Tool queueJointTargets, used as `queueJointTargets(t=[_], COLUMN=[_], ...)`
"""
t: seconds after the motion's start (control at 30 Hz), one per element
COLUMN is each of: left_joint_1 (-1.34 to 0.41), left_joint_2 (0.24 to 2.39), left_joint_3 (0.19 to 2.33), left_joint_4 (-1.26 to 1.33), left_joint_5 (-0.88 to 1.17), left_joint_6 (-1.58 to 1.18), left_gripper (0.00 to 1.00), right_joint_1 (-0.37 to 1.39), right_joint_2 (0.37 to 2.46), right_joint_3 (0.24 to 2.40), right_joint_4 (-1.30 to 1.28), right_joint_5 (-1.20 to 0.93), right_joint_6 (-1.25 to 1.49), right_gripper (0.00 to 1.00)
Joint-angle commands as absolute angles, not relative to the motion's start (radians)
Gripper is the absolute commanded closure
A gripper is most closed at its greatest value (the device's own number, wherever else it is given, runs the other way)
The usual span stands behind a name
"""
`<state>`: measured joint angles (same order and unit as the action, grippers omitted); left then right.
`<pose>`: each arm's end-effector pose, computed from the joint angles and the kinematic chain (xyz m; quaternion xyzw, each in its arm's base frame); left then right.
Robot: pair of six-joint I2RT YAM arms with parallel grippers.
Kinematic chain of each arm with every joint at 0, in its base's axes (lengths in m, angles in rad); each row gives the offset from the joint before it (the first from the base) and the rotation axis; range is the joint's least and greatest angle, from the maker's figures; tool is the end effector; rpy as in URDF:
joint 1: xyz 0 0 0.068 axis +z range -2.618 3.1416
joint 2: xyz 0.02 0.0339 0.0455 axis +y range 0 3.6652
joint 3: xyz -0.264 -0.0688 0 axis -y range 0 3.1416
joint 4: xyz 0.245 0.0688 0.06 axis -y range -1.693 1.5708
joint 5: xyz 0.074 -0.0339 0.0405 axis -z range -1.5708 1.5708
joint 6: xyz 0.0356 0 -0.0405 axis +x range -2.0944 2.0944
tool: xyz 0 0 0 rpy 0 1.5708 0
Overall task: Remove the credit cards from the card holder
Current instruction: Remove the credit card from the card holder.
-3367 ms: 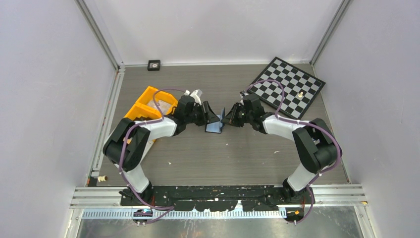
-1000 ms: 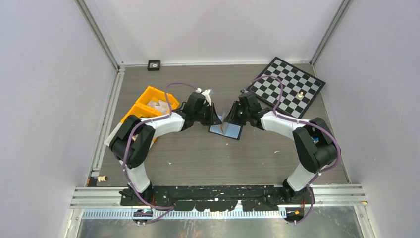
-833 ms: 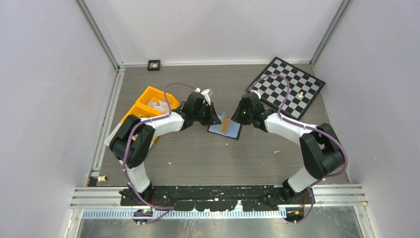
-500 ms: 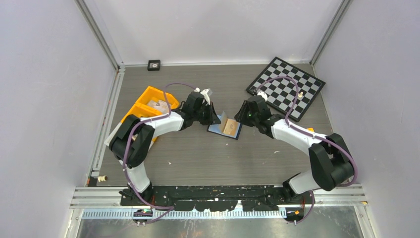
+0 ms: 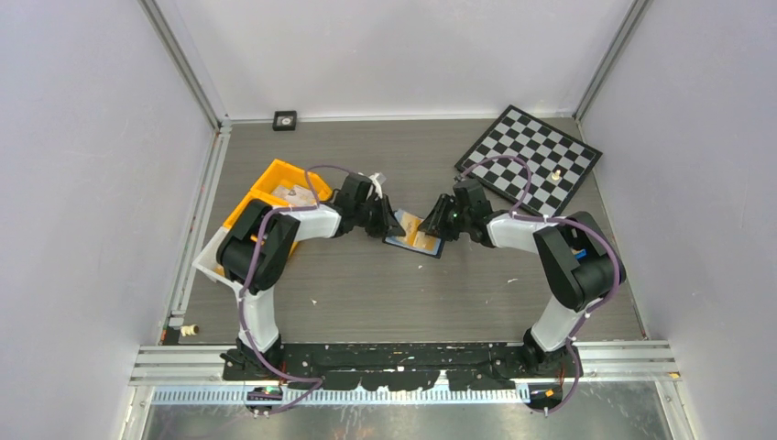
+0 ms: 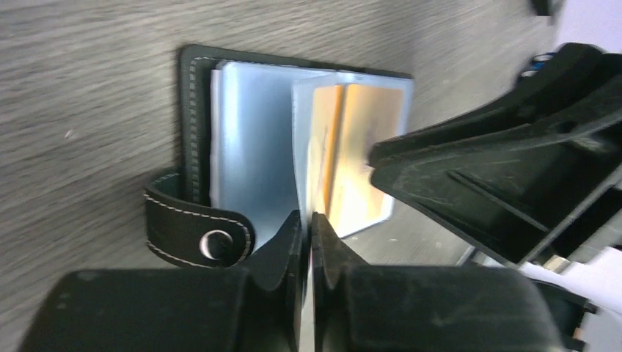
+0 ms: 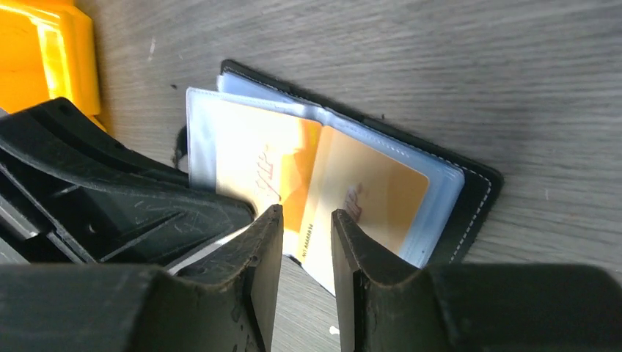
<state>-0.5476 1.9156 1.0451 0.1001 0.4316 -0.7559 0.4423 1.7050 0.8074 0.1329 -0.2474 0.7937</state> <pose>0.3246 -0.2154 0.1392 -0.0106 0.9034 -0.3876 0.1829 0.2975 0.1505 0.1459 0.1119 0.9072 0.3180 0.2515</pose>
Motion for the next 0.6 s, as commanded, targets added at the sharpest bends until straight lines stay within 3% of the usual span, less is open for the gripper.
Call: queueJointTargets(t=[0.0,0.17,0.57], left_joint_1=[-0.521,-0.470,-0.444], left_joint_2=[1.919,1.920,1.902], left_joint_3=[1.057,0.968,0.888], left_joint_4=[0.199,0.428,0.676], left_joint_5=[0.510,0.608,0.696], left_joint_6=[-0.811,-0.958,-1.131], left_gripper=[0.99,1.00,1.00], right_joint_1=[0.433,0.414,0.377], right_joint_2=[1.703,1.678,1.698], right_joint_3=[0.843,0.798,0.745], right_joint_4=[0.198,0.279,0.464], right_joint_5=[-0.299,-0.335,-0.445], right_joint_6=[0.828,0.869,0.972], right_gripper=[0.62,0.55,0.53])
